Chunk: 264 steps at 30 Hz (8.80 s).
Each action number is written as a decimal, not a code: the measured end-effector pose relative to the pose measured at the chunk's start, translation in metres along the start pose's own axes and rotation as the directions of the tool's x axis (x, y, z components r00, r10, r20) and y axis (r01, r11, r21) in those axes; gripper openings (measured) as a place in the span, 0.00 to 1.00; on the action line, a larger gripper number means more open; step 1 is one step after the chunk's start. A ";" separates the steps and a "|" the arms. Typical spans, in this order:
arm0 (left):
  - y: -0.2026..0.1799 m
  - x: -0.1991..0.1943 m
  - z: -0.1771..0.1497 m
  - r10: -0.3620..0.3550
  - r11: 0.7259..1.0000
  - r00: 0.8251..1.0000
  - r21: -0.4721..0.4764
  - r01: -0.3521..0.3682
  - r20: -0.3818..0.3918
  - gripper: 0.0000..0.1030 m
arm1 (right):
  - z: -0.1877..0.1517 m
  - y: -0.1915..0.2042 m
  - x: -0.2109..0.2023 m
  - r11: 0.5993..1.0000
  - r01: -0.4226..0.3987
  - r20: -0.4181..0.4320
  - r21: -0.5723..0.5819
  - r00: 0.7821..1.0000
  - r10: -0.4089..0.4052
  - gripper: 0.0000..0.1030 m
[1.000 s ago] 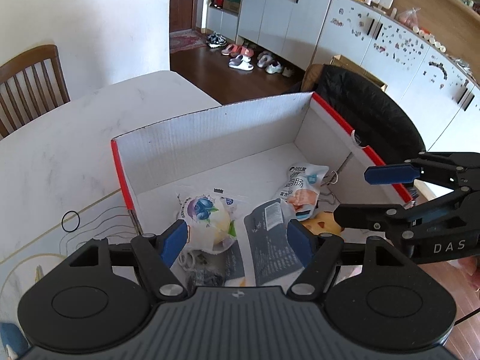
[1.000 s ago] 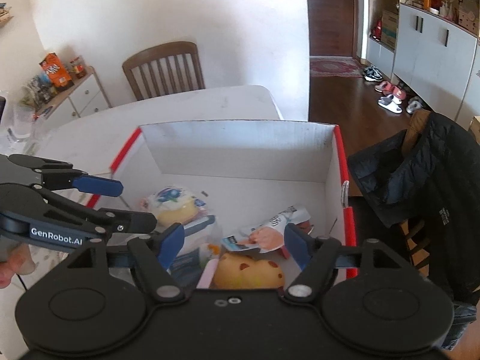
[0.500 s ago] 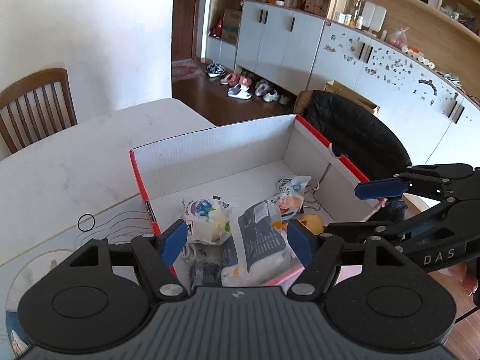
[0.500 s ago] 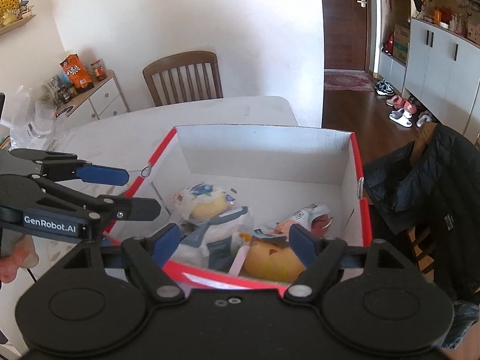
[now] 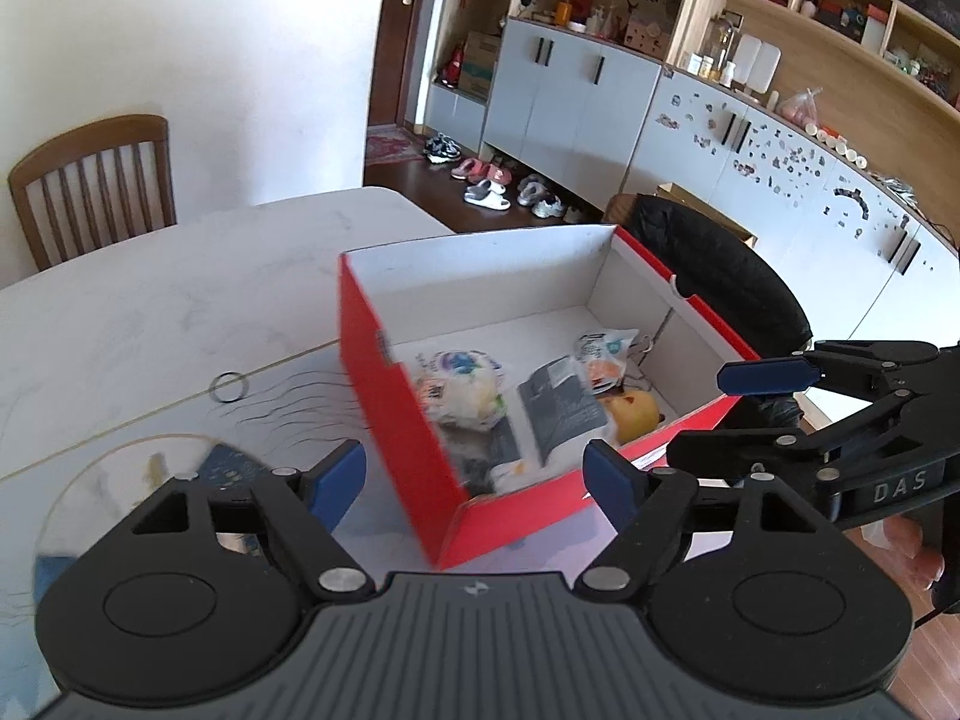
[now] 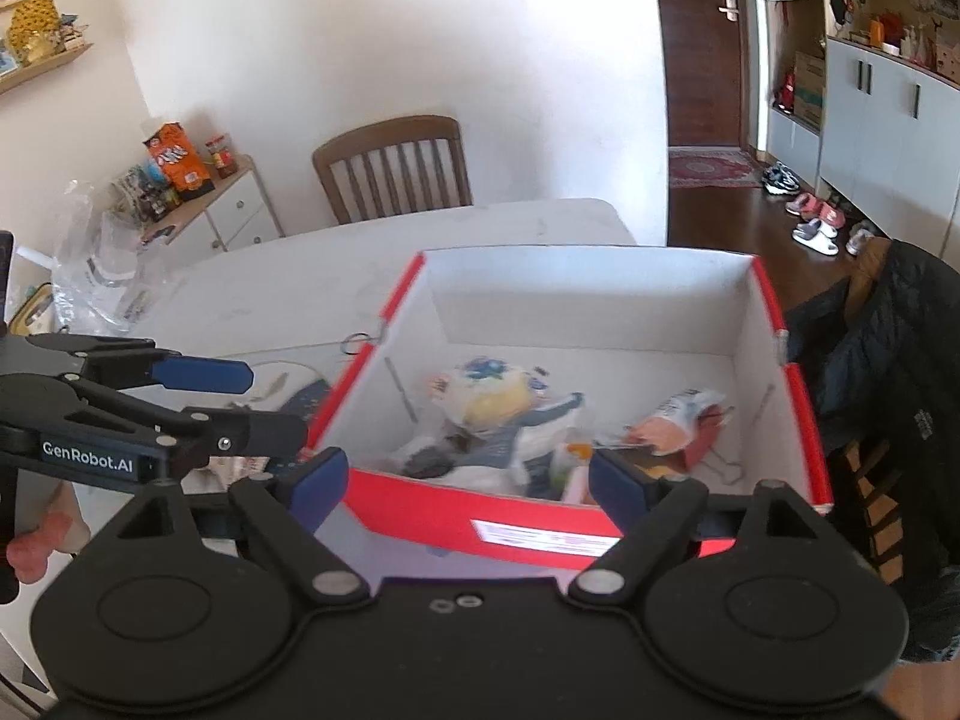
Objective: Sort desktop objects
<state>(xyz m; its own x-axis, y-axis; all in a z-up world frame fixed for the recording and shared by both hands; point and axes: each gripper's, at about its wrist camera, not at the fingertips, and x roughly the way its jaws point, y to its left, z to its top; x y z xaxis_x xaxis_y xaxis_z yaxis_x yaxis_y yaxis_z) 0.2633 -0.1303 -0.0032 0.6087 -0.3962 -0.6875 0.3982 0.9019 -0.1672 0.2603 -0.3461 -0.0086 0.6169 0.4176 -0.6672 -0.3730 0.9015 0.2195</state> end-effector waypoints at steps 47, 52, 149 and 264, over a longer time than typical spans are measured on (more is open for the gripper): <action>0.210 -0.033 -0.115 0.095 0.991 0.991 -0.087 -0.103 -0.094 1.00 | 0.011 0.219 0.169 0.940 -0.089 -0.183 -0.330 0.983 0.029 0.98; 0.215 -0.022 -0.119 0.089 0.992 0.990 -0.084 -0.099 -0.113 1.00 | 0.012 0.221 0.185 0.903 -0.115 -0.221 -0.413 0.975 0.023 0.98; 0.057 -0.046 -0.052 -0.027 0.998 0.999 0.062 0.026 0.019 0.41 | -0.005 0.094 0.014 0.996 0.082 -0.071 0.030 0.994 -0.080 0.47; -0.026 0.061 0.035 -0.078 0.997 0.995 0.012 0.079 -0.059 0.74 | 0.015 -0.049 0.002 0.997 0.066 -0.001 0.037 0.998 -0.066 0.82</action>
<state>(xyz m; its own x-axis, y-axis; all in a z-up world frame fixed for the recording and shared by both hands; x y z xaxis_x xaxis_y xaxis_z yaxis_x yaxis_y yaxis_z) 0.3138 -0.1836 -0.0162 0.5340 -0.4546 -0.7129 0.4532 0.8657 -0.2125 0.2907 -0.3880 -0.0101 0.6396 0.3574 -0.6806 -0.3057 0.9306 0.2015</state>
